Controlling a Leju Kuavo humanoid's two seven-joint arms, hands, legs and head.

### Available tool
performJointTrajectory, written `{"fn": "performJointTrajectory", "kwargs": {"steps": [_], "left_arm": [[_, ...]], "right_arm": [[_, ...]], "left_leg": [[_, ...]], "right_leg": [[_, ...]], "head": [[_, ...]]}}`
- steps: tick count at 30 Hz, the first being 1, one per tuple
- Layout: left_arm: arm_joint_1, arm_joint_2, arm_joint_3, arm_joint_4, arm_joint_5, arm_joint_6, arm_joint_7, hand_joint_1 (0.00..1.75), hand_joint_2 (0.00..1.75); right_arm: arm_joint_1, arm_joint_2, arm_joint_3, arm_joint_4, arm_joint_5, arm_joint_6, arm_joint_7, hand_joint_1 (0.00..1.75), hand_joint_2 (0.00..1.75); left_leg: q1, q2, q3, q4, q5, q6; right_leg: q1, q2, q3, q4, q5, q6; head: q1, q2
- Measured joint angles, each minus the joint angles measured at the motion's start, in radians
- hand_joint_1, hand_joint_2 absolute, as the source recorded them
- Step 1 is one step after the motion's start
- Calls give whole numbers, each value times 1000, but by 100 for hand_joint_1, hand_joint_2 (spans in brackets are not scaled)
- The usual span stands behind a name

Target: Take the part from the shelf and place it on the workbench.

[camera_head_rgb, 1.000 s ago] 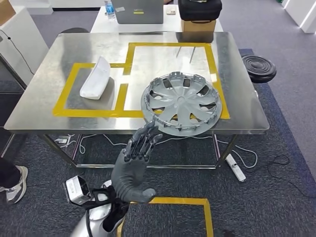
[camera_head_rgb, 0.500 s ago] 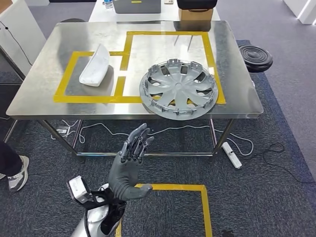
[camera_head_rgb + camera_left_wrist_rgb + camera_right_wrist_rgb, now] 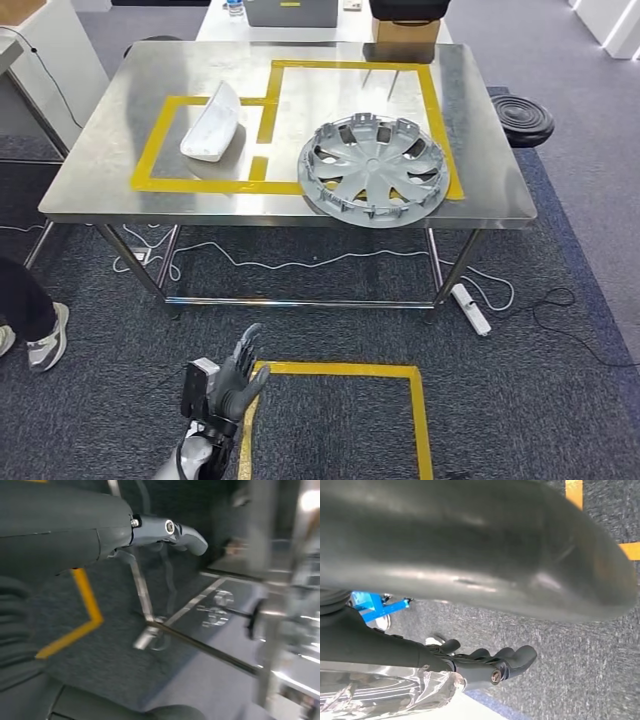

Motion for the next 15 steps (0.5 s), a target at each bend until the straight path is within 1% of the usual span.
{"fn": "performJointTrajectory", "kwargs": {"steps": [1, 2, 3, 4, 5, 6, 8, 9, 10, 11, 12, 13, 14, 15], "left_arm": [[-11, 3, 7, 52, 0, 6, 13, 0, 0], [-18, 5, 17, 104, 6, 15, 36, 0, 0], [-20, 8, 29, 150, 18, 25, 68, 0, 0], [-18, 11, 43, 189, 31, 36, 104, 0, 0], [-14, 13, 58, 224, 42, 44, 136, 0, 0], [-9, 17, 71, 253, 49, 48, 160, 0, 0], [2, 24, 90, 296, 54, 52, 189, 0, 0], [7, 27, 96, 313, 55, 60, 207, 0, 0], [11, 29, 102, 329, 54, 71, 233, 0, 0], [15, 31, 106, 343, 53, 87, 270, 0, 0], [19, 34, 111, 355, 58, 108, 319, 0, 0], [23, 37, 120, 365, 70, 131, 378, 0, 0], [27, 39, 131, 375, 86, 159, 446, 0, 0], [31, 40, 146, 383, 102, 188, 517, 0, 0]], "right_arm": [[-2, 0, 0, 0, -4, 4, 1, 0, 0], [-3, 0, 0, 0, -9, 8, 1, 0, 0], [-3, 1, 0, 0, -16, 14, 3, 0, 0], [-4, 2, -1, 0, -24, 25, 6, 0, 0], [-4, 2, -3, 0, -34, 41, 11, 0, 0], [-5, 3, -6, 0, -43, 56, 17, 0, 0], [-5, 3, -10, 0, -54, 79, 25, 0, 0], [-4, 3, -12, 0, -55, 84, 27, 0, 0], [-4, 3, -12, 0, -56, 89, 29, 0, 0], [-4, 3, -13, 0, -58, 93, 30, 0, 0], [-4, 3, -14, 0, -61, 94, 27, 0, 0], [-5, 3, -16, 0, -65, 91, 19, 0, 0], [-6, 3, -18, 0, -70, 86, 9, 0, 0], [-6, 3, -20, 0, -74, 80, -5, 0, 0]], "left_leg": [[-1, 0, -2, 2, 2, -5], [-1, 0, -3, 3, 5, -10], [0, 0, -4, 4, 5, -16], [1, 0, -7, 10, -2, -22], [2, -1, -17, 31, -19, -29], [3, -2, -37, 73, -49, -35], [5, -3, -99, 206, -121, -42], [6, -3, -127, 265, -142, -45], [8, -3, -140, 296, -145, -46], [10, -3, -134, 289, -127, -47], [12, -3, -109, 245, -95, -47], [15, -3, -71, 177, -60, -47], [16, -3, -30, 107, -34, -47], [17, -4, -1, 52, -20, -45]], "right_leg": [[2, 1, 13, -21, -1, -5], [4, 3, 14, -24, -1, -12], [3, 4, 12, -26, 0, -19], [3, 5, 10, -28, 3, -27], [1, 5, 8, -30, 6, -34], [0, 5, 6, -32, 10, -41], [1, 4, -3, -32, 15, -47], [1, 4, -6, -32, 16, -48], [1, 4, -10, -32, 18, -48], [1, 4, -12, -32, 19, -47], [1, 5, -12, -32, 20, -46], [1, 6, -13, -31, 21, -44], [2, 7, -14, -30, 22, -40], [4, 9, -15, -29, 23, -36]], "head": [[0, 0], [-1, 0], [-1, 0], [-3, 0], [-5, 0], [-7, 0], [-11, 0], [-11, 0], [-11, 0], [-11, 0], [-11, 0], [-11, 0], [-11, 0], [-11, 0]]}}
